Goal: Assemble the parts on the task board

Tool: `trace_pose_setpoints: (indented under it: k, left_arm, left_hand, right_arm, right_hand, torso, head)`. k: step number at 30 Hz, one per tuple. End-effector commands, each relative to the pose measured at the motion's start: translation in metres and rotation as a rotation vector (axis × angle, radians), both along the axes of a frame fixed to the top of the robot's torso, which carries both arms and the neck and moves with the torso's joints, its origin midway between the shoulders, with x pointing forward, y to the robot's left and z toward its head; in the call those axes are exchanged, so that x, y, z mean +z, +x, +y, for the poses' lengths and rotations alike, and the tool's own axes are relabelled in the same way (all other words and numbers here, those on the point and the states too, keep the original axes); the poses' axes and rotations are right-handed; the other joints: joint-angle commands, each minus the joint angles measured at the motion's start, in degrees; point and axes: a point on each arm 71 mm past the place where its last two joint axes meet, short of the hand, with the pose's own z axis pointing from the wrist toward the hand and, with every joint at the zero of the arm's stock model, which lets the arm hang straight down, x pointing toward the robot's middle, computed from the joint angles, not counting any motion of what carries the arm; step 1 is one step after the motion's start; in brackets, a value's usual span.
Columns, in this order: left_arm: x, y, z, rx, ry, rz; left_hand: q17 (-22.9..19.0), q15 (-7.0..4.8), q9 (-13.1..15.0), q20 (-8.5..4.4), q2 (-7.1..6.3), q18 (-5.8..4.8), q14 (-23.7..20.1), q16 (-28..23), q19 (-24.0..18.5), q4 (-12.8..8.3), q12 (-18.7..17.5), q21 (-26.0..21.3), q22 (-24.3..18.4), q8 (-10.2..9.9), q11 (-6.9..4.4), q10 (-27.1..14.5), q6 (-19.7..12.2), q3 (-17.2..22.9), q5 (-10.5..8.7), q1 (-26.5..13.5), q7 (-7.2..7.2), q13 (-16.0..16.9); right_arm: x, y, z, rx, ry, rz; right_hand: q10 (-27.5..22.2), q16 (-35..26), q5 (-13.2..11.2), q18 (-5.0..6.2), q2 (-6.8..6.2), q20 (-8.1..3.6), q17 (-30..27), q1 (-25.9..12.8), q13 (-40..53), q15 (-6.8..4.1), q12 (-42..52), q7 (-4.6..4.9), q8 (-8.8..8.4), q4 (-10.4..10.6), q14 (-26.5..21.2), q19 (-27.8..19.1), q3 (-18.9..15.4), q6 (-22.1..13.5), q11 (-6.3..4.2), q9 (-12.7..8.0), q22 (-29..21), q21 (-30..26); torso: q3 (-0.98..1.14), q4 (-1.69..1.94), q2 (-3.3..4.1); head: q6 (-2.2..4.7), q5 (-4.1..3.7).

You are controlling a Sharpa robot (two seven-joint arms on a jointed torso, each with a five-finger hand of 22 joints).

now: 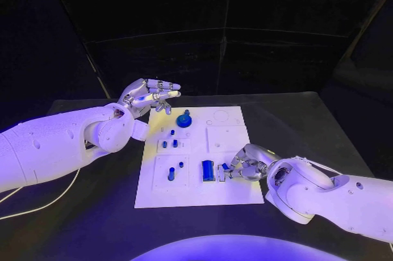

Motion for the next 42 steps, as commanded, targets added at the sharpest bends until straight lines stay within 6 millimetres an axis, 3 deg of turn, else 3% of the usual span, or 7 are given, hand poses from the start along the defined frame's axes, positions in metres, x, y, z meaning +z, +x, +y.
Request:
trace_pose_setpoints:
  k: [1,16,20,31,42]
  left_arm:
    - [0.002,0.0,-0.002,-0.011,-0.011,-0.007]
    - [0.001,0.0,-0.003,-0.021,-0.012,0.0]
    - [0.001,0.0,-0.004,-0.023,-0.012,0.002]
    - [0.001,0.0,-0.004,-0.028,-0.012,0.006]
    - [0.001,-0.001,-0.004,-0.028,-0.012,0.007]
  left_hand:
    - [-0.1,-0.02,0.0,0.25,0.35,0.79,-0.4,0.4,-0.3,0.0,0.4,-0.2,-0.1,0.3,0.12,-0.5,-0.3,-0.2,-0.04,0.0,0.07,0.1]
    - [-0.1,0.05,0.0,0.3,0.33,0.77,-0.4,0.4,-0.3,0.3,0.4,-0.3,-0.1,0.3,0.2,-0.6,-0.4,-0.5,-0.05,-0.4,0.15,0.1]
    - [-0.2,0.07,0.0,0.32,0.32,0.76,-0.4,0.4,-0.3,0.4,0.4,-0.3,-0.1,0.4,0.21,-0.6,-0.5,-0.6,-0.04,-0.6,0.16,0.1]
    - [-0.2,0.08,0.0,0.33,0.3,0.76,-0.4,0.4,-0.3,0.4,0.4,-0.3,-0.1,0.4,0.22,-0.7,-0.5,-0.6,-0.05,-0.6,0.16,0.1]
    - [-0.2,0.08,0.0,0.33,0.3,0.76,-0.4,0.4,-0.3,0.4,0.4,-0.3,-0.1,0.4,0.22,-0.7,-0.5,-0.6,-0.05,-0.6,0.16,0.1]
  right_arm:
    - [-0.003,0.0,0.002,0.003,-0.012,0.049]
    - [-0.007,0.003,0.012,-0.005,0.0,0.075]
    - [-0.007,0.003,0.014,-0.004,0.005,0.072]
    - [-0.007,0.003,0.019,0.002,0.014,0.067]
    - [-0.005,0.004,0.017,-0.001,0.014,0.05]
  right_hand:
    - [0.3,0.3,-0.1,-0.59,0.19,-0.15,8.6,-0.5,-1.9,-0.04,0.1,0.29,-0.12,0.3,4.4,0.1,0.0,0.3,0.11,0.0,1.5,0.3]
    - [0.4,0.3,-0.4,-0.6,0.16,-0.21,8.5,-1.7,-1.8,-0.14,0.2,0.14,0.07,1.4,4.4,0.1,-0.3,0.8,0.0,0.4,1.6,0.3]
    - [0.5,0.3,0.9,-0.61,-0.24,-0.23,8.6,-3.4,-1.8,-0.13,0.1,0.17,0.08,2.3,4.4,0.1,-1.2,0.9,0.02,0.7,1.6,0.3]
    - [0.5,0.3,-1.0,-0.63,0.57,-0.23,8.7,-7.3,-2.0,-0.14,-0.4,0.1,0.17,2.6,4.4,0.2,-3.3,1.1,-0.01,1.5,1.8,0.4]
    - [0.5,0.3,-9.3,-0.62,1.47,-0.26,8.6,-11.1,-2.1,-0.16,-0.7,0.0,0.26,2.6,4.4,0.2,-6.1,1.1,-0.05,2.7,1.8,0.3]
  torso:
    - [0.08,-0.08,0.02]
    - [0.06,-0.08,0.02]
    - [0.04,-0.05,0.04]
    - [0.02,-0.1,0.05]
    - [0.06,-0.12,0.0]
  head:
    - [0.01,0.13]
    - [0.12,0.19]
    - [0.12,0.21]
    - [0.15,0.18]
    - [0.07,0.2]
